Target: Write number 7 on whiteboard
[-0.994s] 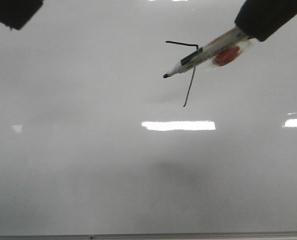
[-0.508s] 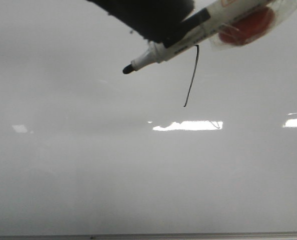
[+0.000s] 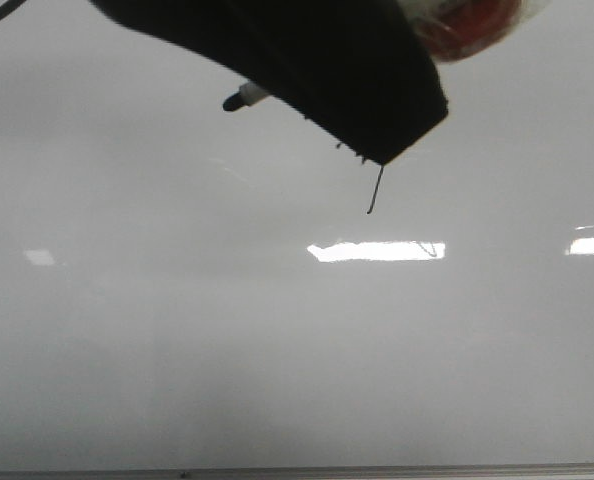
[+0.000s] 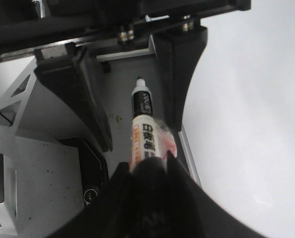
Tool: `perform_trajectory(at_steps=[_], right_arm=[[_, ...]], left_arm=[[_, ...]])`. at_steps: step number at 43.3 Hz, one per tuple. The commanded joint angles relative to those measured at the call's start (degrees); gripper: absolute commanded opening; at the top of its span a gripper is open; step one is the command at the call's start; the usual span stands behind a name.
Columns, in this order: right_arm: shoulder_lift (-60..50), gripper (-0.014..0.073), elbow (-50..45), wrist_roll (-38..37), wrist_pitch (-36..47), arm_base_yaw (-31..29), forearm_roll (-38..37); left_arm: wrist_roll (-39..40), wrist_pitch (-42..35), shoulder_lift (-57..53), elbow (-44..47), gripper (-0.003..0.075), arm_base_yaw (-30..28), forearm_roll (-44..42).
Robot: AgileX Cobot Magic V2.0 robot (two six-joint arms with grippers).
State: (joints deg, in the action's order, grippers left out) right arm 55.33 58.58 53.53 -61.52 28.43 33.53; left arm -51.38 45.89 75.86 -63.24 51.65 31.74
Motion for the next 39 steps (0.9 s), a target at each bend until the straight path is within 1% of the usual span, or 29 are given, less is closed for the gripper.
perform_trajectory(at_steps=[1, 13, 17, 18, 20, 24, 25, 28, 29, 31, 34, 38, 39], right_arm=[[-0.6, -0.0059, 1.4, 0.7, 2.6, 0.0, 2.7], [-0.6, -0.0057, 1.4, 0.7, 2.1, 0.0, 2.7], [-0.6, -0.0034, 1.4, 0.7, 2.1, 0.0, 2.7], [-0.6, -0.0016, 1.4, 0.7, 2.1, 0.0, 2.7], [-0.6, 0.0052, 1.4, 0.7, 1.9, 0.0, 2.7], [-0.6, 0.0259, 1.4, 0.7, 1.7, 0.0, 2.7], [-0.6, 0.0326, 1.4, 0.7, 1.7, 0.0, 2.7], [-0.6, 0.0465, 1.5, 0.7, 1.3, -0.3, 1.7], [-0.6, 0.0496, 1.7, 0.4, 0.9, -0.3, 0.9], [-1.0, 0.0542, 2.2, -1.1, 0.4, -0.3, -2.1], [-2.2, 0.0550, 3.1, -6.3, -0.1, -0.6, -7.4], [-4.1, 0.0549, 3.6, -14.6, 0.1, -1.8, -13.9], [-4.7, 0.0549, 3.6, -16.0, 0.0, -2.2, -15.5]], left_arm=[[-0.5, -3.3, -1.4, -2.0, 0.0267, 0.4, 2.7], [-0.5, -4.1, -1.4, -2.0, 0.0111, 0.4, 2.7], [-0.5, -4.1, -1.4, -2.0, 0.0066, 0.4, 2.7], [-0.5, -4.1, -1.4, -2.0, 0.0057, 0.4, 2.7], [-0.5, -4.1, -1.4, -2.0, 0.0040, 0.4, 2.7], [-0.5, -4.1, -1.4, -2.0, 0.0022, 0.4, 2.7], [-0.5, -4.1, -1.4, -2.0, 0.0020, 0.4, 2.7], [-0.4, -3.6, -1.5, -2.0, 0.0020, 0.3, 2.2], [-0.2, -3.4, -1.7, -2.0, 0.0020, 0.2, 1.5], [0.8, -3.0, -2.1, -2.0, 0.0020, 0.2, -0.9], [5.7, -2.4, -3.3, -2.0, 0.0020, 0.2, -6.1], [16.2, -1.2, -5.7, -2.0, 0.0020, 0.2, -16.3], [19.7, -0.5, -6.6, -2.0, 0.0020, 0.2, -20.1]])
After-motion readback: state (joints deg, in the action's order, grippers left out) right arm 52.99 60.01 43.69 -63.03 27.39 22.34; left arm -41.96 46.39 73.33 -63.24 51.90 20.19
